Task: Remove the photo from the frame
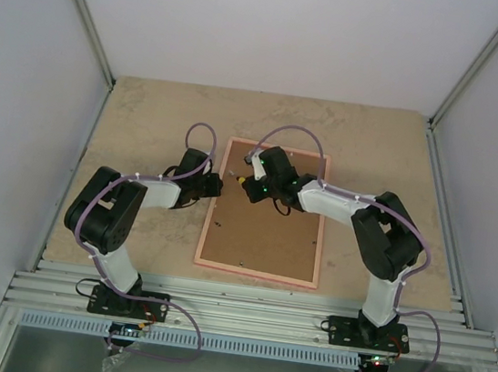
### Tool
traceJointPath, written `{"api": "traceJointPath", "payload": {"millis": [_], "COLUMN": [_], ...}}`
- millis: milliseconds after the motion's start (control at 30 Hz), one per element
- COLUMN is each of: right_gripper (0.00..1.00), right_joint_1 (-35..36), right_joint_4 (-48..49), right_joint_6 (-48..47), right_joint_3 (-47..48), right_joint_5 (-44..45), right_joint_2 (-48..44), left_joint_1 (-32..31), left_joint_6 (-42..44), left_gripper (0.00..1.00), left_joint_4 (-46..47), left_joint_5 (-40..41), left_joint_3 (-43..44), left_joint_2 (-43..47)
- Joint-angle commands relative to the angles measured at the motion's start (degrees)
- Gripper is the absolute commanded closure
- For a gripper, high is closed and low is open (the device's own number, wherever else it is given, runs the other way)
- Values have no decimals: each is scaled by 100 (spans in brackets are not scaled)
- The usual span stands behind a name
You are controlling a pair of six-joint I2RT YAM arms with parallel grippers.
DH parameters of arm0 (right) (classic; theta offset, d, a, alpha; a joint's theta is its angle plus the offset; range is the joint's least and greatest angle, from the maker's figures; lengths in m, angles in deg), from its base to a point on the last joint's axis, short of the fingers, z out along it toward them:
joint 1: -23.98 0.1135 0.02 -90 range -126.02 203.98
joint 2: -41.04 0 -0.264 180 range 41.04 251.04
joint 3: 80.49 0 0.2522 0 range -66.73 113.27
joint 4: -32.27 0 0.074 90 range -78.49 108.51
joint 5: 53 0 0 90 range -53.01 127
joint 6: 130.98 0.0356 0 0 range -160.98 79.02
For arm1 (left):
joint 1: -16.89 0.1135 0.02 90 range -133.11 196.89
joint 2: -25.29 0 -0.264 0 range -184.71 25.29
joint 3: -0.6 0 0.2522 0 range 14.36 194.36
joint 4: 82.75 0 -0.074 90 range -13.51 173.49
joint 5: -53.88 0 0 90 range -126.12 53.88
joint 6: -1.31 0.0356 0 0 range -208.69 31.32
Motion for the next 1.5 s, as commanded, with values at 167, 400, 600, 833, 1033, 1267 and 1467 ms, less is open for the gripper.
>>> {"api": "traceJointPath", "payload": {"millis": [167,400,600,833,1033,1267,1467], "right_gripper": [100,99,100,100,99,100,100], "right_joint_1": [23,1,-144,-357,-493,-601,-648], "right_joint_4": [-120,288,673,1246,1732,2071,2245], "right_joint_6": [-37,-180,-330,-354,-312,-373,-403], "right_joint_3": [-168,-504,-1148,-2105,-3025,-3776,-4052], "right_joint_5": [157,-116,-55,37,122,173,112], "right_joint_2": [-246,-715,-1394,-2309,-3089,-3908,-4248], "left_joint_1": [-86,-80,-74,-72,-82,-588,-912], "left_joint_6": [-108,-405,-1007,-2010,-3394,-4885,-5244], "left_gripper": [82,83,85,90,88,89,76], "left_joint_4": [-733,-614,-449,-399,3,204,-415], "left_joint_5": [-178,-91,57,436,532,836,1125], "left_joint_3": [-183,-260,-462,-938,-1695,-2326,-2449], "left_joint_2": [-106,-84,132,711,1371,1990,2465]}}
